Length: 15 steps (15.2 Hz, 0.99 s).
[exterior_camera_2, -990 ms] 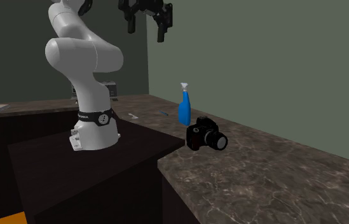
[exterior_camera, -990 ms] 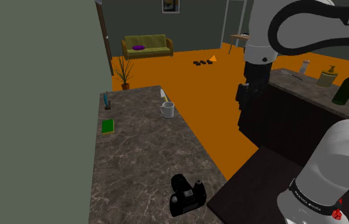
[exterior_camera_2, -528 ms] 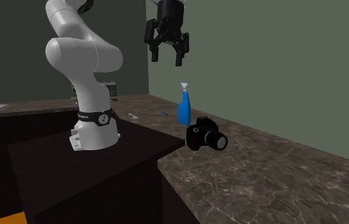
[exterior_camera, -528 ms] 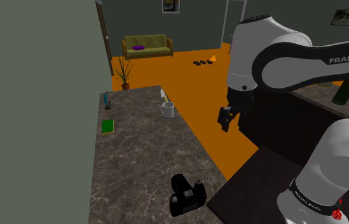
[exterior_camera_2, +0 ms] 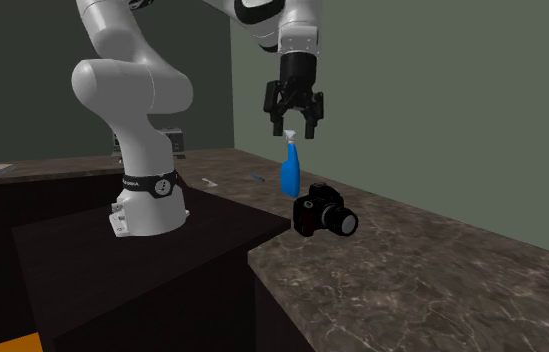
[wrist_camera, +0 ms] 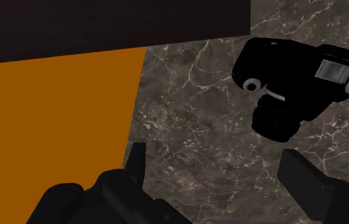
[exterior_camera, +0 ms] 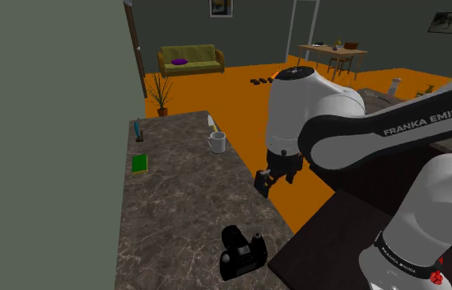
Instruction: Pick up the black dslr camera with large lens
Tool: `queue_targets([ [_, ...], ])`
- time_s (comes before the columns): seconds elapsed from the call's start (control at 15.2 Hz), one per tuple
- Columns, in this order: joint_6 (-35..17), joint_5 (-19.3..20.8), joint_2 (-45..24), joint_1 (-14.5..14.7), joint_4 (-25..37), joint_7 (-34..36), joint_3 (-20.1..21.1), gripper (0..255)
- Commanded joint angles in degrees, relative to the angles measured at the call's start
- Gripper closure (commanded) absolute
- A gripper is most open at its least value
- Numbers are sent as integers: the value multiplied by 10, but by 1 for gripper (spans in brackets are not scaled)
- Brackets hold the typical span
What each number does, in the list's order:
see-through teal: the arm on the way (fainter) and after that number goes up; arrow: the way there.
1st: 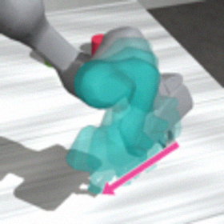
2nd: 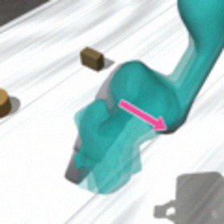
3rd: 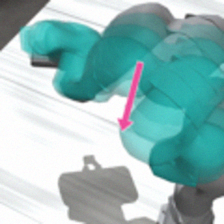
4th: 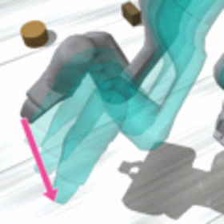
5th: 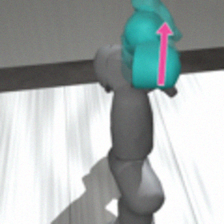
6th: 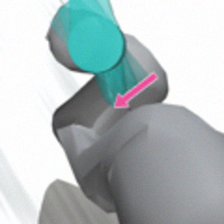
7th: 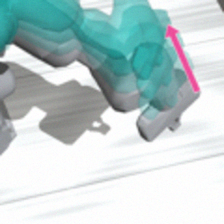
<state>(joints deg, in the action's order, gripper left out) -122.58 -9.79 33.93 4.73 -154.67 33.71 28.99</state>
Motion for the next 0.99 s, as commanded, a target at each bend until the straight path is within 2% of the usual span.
queue_targets([
  [0.0,-43,2,-39,-7,3,36,32,0],
  [0.2,-103,25,-109,-30,19,99,87,0],
  [0.4,-157,82,-189,-71,43,181,148,0],
  [0.53,-185,150,-251,-106,66,256,191,0],
  [0.66,-200,251,-325,-138,94,352,226,0],
  [0.73,-200,312,-367,-145,112,406,233,0],
  [0.79,-198,345,-390,-139,122,435,228,0],
  [0.92,-206,378,-412,-125,123,461,210,0],
])
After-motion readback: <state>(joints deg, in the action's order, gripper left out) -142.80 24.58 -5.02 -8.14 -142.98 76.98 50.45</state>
